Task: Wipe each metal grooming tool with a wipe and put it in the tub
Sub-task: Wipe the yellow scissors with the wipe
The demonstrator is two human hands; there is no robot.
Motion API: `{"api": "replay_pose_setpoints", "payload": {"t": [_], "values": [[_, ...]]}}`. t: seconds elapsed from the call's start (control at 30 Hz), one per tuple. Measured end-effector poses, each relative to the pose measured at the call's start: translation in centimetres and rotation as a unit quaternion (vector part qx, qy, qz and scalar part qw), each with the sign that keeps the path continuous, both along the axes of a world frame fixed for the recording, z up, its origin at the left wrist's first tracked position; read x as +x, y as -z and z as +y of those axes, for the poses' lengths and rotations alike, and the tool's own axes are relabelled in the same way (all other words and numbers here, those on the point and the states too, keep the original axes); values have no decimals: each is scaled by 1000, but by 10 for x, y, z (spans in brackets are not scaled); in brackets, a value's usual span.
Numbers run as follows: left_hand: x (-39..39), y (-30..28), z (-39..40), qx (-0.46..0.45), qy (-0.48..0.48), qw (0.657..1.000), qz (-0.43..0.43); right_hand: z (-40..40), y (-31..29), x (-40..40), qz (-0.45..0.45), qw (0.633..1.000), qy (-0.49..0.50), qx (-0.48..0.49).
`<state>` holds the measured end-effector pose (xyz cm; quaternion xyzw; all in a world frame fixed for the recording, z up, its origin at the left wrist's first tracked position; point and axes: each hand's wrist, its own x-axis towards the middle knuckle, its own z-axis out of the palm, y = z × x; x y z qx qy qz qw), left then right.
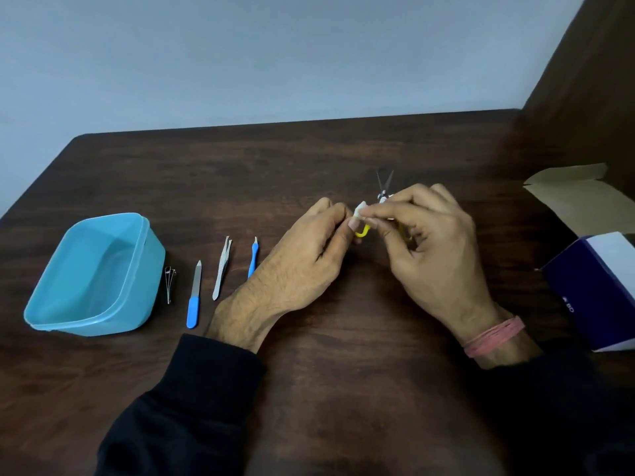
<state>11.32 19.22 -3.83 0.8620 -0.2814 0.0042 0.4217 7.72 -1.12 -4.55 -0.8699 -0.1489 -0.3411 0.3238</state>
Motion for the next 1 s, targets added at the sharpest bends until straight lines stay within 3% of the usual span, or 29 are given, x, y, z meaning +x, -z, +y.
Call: {"api": "replay_pose_setpoints", "payload": {"t": [0.23,0.5,0.8,0.87,1.0], "values": [[-2,-2,0,-43,-40,997,45,8,-3,-4,64,994,-36,75],[-5,-7,2,-71,-41,990,114,10,-1,-3,137,963,-96,210],[-5,-8,1,-84,-12,985,153,7,1,2,162,949,-97,252],[-6,-8,-2,-130,-32,975,176,7,0,3,159,948,-99,258],[-4,-13,-1,-284,-81,923,248,11,0,-1,174,949,-133,226]]}}
